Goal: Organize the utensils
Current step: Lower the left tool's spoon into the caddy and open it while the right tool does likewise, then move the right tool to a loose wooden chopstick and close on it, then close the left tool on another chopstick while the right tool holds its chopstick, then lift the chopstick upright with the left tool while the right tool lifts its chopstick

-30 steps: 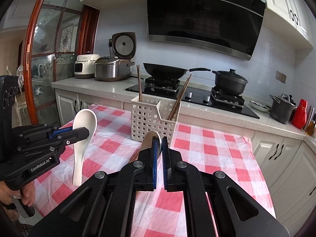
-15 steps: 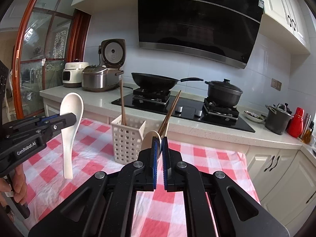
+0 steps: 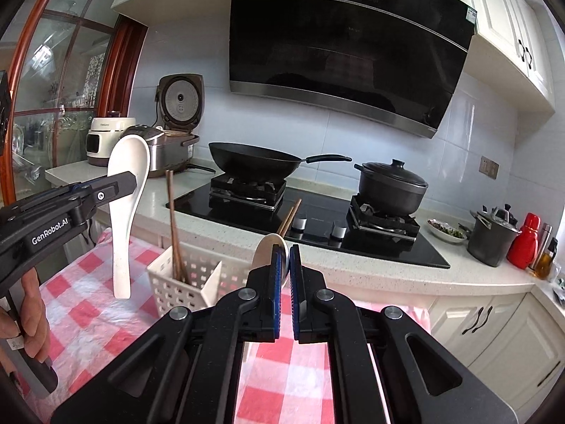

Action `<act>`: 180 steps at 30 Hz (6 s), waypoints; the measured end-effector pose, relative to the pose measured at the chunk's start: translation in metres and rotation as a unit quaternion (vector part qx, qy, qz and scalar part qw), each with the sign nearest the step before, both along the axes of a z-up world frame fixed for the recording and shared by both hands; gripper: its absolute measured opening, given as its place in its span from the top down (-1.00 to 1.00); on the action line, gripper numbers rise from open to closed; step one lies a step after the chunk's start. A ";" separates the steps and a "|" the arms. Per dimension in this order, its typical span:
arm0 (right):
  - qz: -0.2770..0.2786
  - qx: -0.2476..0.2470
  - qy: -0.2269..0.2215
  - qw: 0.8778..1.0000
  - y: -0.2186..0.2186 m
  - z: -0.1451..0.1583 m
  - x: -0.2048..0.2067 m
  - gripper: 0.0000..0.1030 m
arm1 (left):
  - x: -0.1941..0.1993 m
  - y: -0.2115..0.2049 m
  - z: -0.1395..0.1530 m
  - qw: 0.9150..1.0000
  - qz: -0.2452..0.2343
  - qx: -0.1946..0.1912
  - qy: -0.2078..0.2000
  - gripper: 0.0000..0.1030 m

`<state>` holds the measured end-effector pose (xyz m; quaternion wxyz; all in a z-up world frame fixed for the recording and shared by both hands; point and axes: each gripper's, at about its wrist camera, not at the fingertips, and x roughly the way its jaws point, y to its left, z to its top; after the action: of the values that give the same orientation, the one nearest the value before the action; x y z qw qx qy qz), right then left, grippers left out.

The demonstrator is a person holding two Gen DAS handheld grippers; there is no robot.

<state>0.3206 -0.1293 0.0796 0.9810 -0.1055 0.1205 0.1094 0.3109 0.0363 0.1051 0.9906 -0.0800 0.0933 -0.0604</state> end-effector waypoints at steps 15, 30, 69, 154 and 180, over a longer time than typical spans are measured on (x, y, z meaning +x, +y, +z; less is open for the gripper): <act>0.007 -0.029 -0.006 1.000 0.021 -0.013 0.066 0.89 | 0.087 0.005 -0.029 0.997 0.068 -0.043 0.009 0.84; 0.059 -0.040 0.060 0.996 0.044 -0.065 0.078 0.88 | 0.092 0.003 -0.096 0.996 0.081 -0.016 0.046 0.54; 0.024 0.074 0.285 0.956 0.013 -0.182 -0.040 0.26 | -0.127 0.033 -0.175 0.970 0.090 0.037 0.224 -0.81; 0.044 0.122 0.242 0.962 -0.021 -0.149 -0.037 0.87 | -0.058 -0.029 -0.154 0.968 0.011 0.087 0.237 0.88; 0.021 0.061 0.311 0.948 -0.035 -0.185 -0.021 0.36 | -0.134 -0.015 -0.106 0.984 0.009 0.076 0.163 0.88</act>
<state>0.2995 -0.1642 -0.1050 0.8970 -0.0085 0.4100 0.1648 0.1772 0.0216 -0.0011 0.9658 -0.0139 0.2573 -0.0299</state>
